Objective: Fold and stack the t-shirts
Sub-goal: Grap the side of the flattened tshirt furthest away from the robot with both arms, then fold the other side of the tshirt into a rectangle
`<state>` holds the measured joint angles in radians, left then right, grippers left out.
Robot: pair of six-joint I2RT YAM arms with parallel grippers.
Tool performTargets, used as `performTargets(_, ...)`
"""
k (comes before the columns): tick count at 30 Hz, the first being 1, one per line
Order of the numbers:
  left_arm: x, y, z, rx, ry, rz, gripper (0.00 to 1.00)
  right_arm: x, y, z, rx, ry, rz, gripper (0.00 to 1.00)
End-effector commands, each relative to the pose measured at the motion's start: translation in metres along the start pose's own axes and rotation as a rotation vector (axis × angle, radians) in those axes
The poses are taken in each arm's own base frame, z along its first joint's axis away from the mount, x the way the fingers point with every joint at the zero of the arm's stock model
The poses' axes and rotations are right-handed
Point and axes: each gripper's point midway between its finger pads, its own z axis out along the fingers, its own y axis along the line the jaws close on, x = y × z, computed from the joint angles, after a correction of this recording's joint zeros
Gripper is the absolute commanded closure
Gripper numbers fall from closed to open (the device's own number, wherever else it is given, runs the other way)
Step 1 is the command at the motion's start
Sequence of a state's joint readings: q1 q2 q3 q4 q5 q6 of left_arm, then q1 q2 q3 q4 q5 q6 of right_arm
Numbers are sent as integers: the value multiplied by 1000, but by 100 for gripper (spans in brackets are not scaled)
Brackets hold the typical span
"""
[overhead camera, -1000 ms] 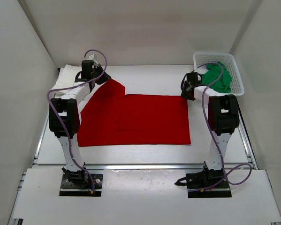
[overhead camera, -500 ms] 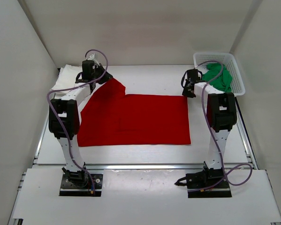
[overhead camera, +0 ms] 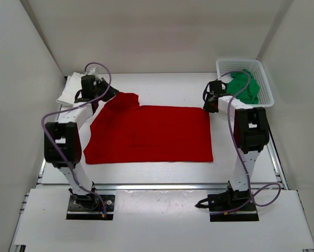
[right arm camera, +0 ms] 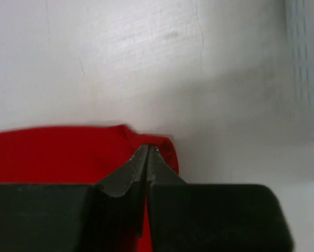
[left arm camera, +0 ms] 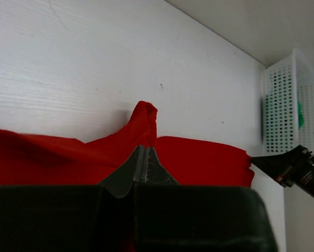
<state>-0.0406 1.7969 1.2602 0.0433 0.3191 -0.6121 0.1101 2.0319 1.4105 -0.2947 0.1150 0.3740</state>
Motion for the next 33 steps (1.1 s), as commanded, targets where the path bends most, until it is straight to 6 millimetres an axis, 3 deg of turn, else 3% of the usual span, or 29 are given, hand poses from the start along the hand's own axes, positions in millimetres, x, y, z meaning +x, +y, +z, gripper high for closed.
performTargets(1,-20,-28,-45,119,-73,-19,100,-19,4,-34,-53,-86,19,100)
performTargets(2,-25,-13,-55,100,-88,-49,100,-24,-2,-41,-46,-108,26,100)
performTargets(4,-21,-14,-73,108,-98,-50,100,-9,-16,-44,-35,-89,44,99)
performTargets(6,-13,-5,-86,77,-96,-56,100,-16,-18,-60,-76,-134,73,100)
performTargets(8,-8,-5,-98,90,-95,-72,100,-2,-20,-67,-105,-131,82,100)
performTargets(9,-7,-2,-105,91,-100,-75,100,-9,-16,-77,-129,-156,88,100)
performTargets(11,-2,-2,-118,103,-93,-79,100,6,-21,-82,-126,-146,82,100)
performTargets(12,-2,-1,-127,102,-101,-80,100,-2,-19,-91,-137,-176,83,100)
performTargets(14,1,4,-138,85,-108,-66,100,14,-27,-90,-144,-152,101,100)
performTargets(16,2,5,-153,71,-125,-62,100,12,-27,-97,-185,-165,118,100)
performTargets(26,53,22,-191,-56,-103,0,100,42,-40,-108,-169,-146,112,100)
performTargets(27,53,26,-192,-80,-110,24,100,47,-42,-106,-166,-139,108,100)
performTargets(33,98,58,-200,-253,-25,105,100,63,-46,-103,-151,-108,125,100)
